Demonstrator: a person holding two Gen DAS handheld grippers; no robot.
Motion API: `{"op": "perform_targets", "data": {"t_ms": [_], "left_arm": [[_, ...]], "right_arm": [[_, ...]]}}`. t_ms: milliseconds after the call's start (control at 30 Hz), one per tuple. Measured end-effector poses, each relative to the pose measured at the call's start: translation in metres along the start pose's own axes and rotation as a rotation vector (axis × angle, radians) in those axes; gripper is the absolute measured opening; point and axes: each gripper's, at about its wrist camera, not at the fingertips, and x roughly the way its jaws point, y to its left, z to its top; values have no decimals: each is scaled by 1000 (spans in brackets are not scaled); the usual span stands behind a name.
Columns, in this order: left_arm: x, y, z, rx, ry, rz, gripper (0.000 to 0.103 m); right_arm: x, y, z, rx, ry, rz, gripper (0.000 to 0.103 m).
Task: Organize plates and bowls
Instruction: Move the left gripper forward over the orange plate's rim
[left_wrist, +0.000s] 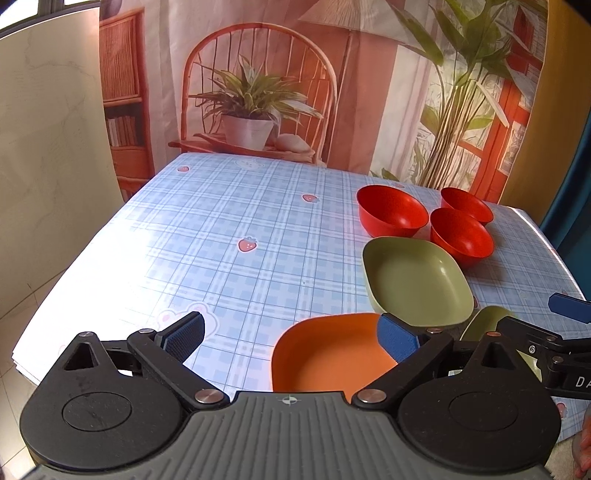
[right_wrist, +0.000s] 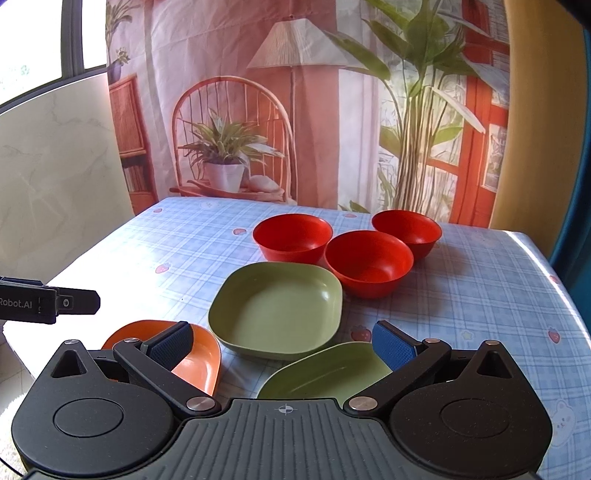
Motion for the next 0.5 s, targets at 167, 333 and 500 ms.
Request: {"op": "perform_targets", "data": {"t_ms": [167,333,500], "left_arm": [[14,4,-6,2,50,-2,89],[25,13,-12,-43,106,-49,73],[39,14,-21,-50,176,-53,57]], "right_arm": [[15,-2,-1,14,34,45,103],[28,3,-5,9,77,98,91],[38,9,-11,7,114,157,75]]}}
